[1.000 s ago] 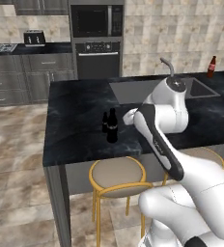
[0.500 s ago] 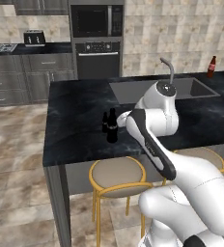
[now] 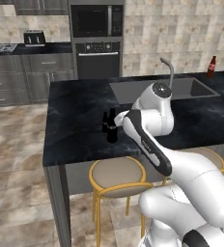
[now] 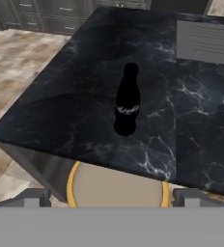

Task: Place the large bottle from the dining counter next to the other large bottle outside the sink, and place the small bottle from the dining counter next to the other small bottle inside the sink.

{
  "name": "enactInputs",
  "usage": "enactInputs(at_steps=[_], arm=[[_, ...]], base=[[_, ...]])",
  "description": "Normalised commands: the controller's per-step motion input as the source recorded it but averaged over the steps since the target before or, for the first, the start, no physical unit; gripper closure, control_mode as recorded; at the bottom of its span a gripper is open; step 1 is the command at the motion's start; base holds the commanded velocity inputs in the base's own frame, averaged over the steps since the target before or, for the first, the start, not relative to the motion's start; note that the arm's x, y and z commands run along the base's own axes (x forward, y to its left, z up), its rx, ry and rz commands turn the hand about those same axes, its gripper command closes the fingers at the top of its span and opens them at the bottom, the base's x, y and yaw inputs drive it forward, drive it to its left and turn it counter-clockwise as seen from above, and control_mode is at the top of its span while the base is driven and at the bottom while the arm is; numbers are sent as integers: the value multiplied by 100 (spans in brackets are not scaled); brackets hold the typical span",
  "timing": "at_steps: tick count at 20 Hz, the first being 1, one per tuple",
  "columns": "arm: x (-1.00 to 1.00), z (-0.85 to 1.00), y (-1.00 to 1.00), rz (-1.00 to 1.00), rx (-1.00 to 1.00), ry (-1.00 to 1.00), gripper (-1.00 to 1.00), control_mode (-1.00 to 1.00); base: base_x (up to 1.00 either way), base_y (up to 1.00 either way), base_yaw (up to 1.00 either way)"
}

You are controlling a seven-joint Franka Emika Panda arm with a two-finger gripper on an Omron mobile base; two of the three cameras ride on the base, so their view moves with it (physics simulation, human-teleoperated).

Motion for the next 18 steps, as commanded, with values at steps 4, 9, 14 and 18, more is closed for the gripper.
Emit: enactInputs(at_steps=[4, 9, 14, 18], arm=[[23, -12, 0, 0, -1, 0, -100, -100], [22, -13, 0, 0, 0, 0, -100, -100], [23, -16, 0, 0, 0, 0, -100, -100], [21, -13, 0, 0, 0, 0, -100, -100]], base=[[0, 0, 0], [0, 0, 0], [0, 0, 0], [0, 0, 0]])
